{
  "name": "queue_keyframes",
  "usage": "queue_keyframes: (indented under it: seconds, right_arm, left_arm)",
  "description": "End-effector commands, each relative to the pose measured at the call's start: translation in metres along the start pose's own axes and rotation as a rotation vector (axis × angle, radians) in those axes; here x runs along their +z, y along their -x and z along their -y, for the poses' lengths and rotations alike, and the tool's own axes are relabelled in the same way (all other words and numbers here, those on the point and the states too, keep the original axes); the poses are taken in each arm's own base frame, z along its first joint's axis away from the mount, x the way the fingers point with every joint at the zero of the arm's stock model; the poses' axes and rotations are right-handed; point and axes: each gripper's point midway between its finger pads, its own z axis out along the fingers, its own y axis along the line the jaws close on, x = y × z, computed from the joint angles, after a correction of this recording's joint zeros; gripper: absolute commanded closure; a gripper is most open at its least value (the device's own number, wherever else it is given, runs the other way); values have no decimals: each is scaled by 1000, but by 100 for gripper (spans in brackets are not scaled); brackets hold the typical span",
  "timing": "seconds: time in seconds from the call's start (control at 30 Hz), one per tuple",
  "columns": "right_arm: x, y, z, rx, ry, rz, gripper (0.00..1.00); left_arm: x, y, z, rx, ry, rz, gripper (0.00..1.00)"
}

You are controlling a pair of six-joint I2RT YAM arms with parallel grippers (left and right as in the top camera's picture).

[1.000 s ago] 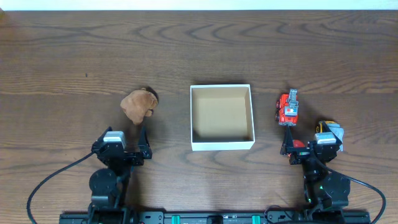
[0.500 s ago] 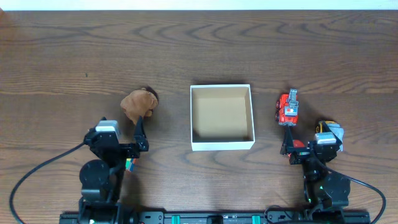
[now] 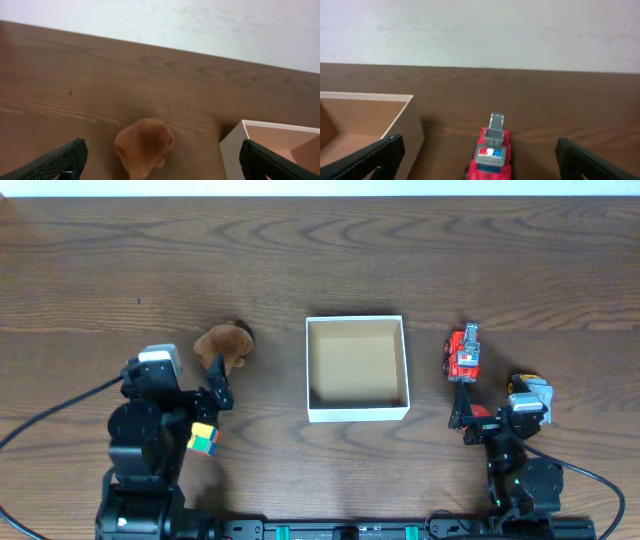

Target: Pack container

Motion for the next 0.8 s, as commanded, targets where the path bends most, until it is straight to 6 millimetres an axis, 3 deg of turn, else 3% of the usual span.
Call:
queue_keyframes:
  seconds: [0.0,0.17,0.37,0.6,0.77]
  right_arm:
    - [-4,16,-2,47,9,13,1]
    - [-9,37,0,49,-19,-45,1]
    - [-1,56,-2,54,-34,-224,1]
    - [20,53,-15,86,15,-580,1]
    - [33,52,-36,107,127,-768,1]
  left_arm:
    - [-3,15,4,-8,-6,-4,2]
    - [1,14,3,-8,1,-37,2]
    - [5,-2,0,-9,15,-109,2]
    - [6,-11,-2,-9,23,-148,2]
    - [6,-11,-2,-5,23,-148,2]
